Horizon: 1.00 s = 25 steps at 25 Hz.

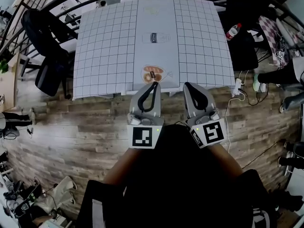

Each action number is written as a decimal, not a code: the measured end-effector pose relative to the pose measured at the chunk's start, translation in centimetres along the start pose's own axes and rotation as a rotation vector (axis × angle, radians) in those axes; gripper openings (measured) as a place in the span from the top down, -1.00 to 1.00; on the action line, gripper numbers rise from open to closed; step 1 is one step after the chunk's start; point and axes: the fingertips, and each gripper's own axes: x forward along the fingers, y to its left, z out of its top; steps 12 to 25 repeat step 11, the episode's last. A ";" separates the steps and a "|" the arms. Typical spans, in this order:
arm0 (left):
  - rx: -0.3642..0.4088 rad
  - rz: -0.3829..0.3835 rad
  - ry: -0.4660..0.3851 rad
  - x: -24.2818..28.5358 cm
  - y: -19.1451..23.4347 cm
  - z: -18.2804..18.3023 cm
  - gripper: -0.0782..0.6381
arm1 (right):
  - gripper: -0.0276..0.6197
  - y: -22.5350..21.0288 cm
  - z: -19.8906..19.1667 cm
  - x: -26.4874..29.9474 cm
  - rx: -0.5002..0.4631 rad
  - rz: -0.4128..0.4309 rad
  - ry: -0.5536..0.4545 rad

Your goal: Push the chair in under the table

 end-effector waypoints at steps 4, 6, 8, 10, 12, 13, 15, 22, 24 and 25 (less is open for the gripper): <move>0.018 -0.004 0.002 -0.2 -0.8 0.1 0.75 | 0.92 -0.3 -0.2 -0.6 0.011 -0.006 0.000; 0.019 -0.003 0.004 -0.2 -1.1 0.1 0.75 | 0.92 -0.4 -0.4 -0.6 0.021 0.001 0.006; 0.024 -0.004 0.005 -0.2 -1.2 0.0 0.75 | 0.92 -0.4 -0.6 -0.7 0.026 0.007 0.011; 0.013 0.000 -0.006 -0.3 -1.3 0.0 0.75 | 0.92 -0.2 -0.9 -0.8 0.024 0.012 0.014; 0.005 0.002 -0.011 -0.4 -1.3 0.0 0.75 | 0.92 -0.1 -1.0 -0.8 0.023 0.015 0.016; 0.005 0.002 -0.011 -0.4 -1.3 0.0 0.75 | 0.92 -0.1 -1.0 -0.8 0.023 0.015 0.016; 0.005 0.002 -0.011 -0.4 -1.3 0.0 0.75 | 0.92 -0.1 -1.0 -0.8 0.023 0.015 0.016; 0.005 0.002 -0.011 -0.4 -1.3 0.0 0.75 | 0.92 -0.1 -1.0 -0.8 0.023 0.015 0.016; 0.005 0.002 -0.011 -0.4 -1.3 0.0 0.75 | 0.92 -0.1 -1.0 -0.8 0.023 0.015 0.016; 0.005 0.002 -0.011 -0.4 -1.3 0.0 0.75 | 0.92 -0.1 -1.0 -0.8 0.023 0.015 0.016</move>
